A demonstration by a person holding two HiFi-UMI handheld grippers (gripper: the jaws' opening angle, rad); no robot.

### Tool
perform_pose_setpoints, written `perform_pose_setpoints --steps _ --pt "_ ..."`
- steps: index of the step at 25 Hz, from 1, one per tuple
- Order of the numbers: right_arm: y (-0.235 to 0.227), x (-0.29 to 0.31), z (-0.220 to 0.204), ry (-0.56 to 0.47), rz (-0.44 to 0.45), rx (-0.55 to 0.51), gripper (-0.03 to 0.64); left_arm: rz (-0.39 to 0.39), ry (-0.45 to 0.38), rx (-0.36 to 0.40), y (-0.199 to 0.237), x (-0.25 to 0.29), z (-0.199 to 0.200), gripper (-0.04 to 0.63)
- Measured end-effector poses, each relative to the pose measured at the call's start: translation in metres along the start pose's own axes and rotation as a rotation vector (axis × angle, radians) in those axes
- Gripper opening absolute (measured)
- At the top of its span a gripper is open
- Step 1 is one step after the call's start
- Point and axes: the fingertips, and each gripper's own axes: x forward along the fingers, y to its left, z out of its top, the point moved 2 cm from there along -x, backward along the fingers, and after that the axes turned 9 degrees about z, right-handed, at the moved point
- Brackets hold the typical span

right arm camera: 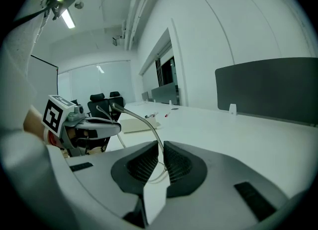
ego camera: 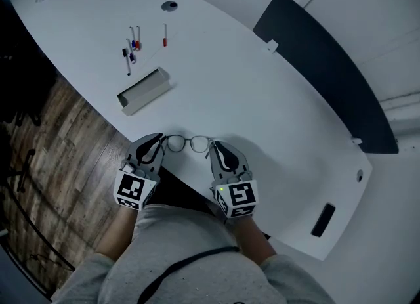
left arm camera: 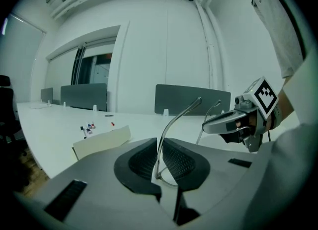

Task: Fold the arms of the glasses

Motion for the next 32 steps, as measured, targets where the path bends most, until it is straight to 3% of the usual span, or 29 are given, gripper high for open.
perform_pose_setpoints --steps 12,22,32 --pt "-0.013 0.017 0.015 0.008 -0.055 -0.115 0.035 -0.031 -0.021 0.024 0.008 0.021 0.012 0.034" --pt "-0.009 0.039 0.022 0.050 -0.044 -0.196 0.034 -0.035 -0.013 0.016 0.023 0.026 0.006 0.032" --pt "0.004 0.052 0.016 0.166 0.014 -0.468 0.034 -0.059 -0.022 -0.005 0.024 0.027 0.008 0.032"
